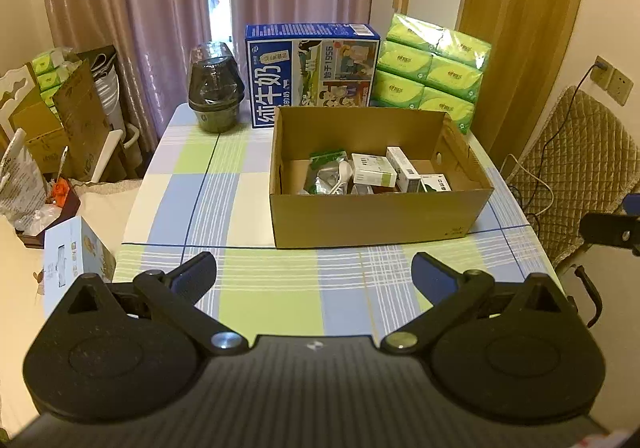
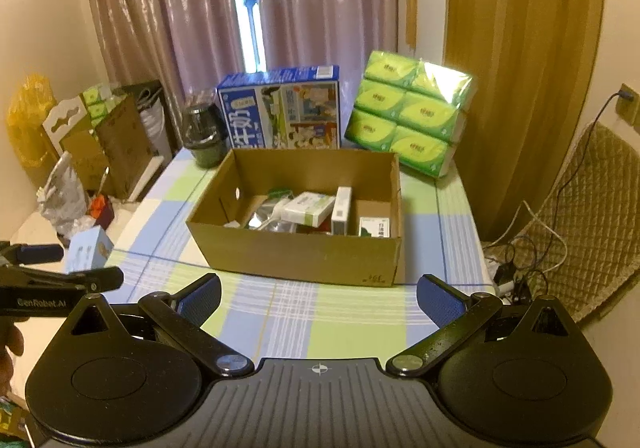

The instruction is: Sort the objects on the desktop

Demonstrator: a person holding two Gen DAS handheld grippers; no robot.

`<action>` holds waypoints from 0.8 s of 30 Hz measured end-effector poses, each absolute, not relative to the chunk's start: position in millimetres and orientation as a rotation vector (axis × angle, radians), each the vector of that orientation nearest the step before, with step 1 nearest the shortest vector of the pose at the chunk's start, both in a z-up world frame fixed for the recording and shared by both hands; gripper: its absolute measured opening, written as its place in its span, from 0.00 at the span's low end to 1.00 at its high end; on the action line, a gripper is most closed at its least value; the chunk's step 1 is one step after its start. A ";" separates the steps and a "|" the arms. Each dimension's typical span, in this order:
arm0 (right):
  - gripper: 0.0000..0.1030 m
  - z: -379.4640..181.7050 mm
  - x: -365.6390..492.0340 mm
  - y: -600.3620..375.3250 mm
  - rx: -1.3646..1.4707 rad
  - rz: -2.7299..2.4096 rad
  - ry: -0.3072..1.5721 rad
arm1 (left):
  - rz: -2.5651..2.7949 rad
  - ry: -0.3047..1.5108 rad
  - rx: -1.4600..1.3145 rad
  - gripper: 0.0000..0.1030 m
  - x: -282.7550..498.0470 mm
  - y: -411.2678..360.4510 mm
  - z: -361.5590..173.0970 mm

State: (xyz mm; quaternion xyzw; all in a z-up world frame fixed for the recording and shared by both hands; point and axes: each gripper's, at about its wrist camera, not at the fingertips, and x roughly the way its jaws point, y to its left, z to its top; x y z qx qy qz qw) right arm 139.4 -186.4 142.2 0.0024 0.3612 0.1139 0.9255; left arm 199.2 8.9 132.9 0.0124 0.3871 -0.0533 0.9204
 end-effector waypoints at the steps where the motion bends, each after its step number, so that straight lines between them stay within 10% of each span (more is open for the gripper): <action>1: 0.98 143.5 135.5 -186.2 0.007 0.231 0.735 | -0.108 0.791 0.030 0.99 195.3 8.5 133.3; 24: 0.98 141.4 50.1 -197.0 0.057 0.185 0.631 | -0.102 0.692 0.084 0.99 103.1 6.6 138.3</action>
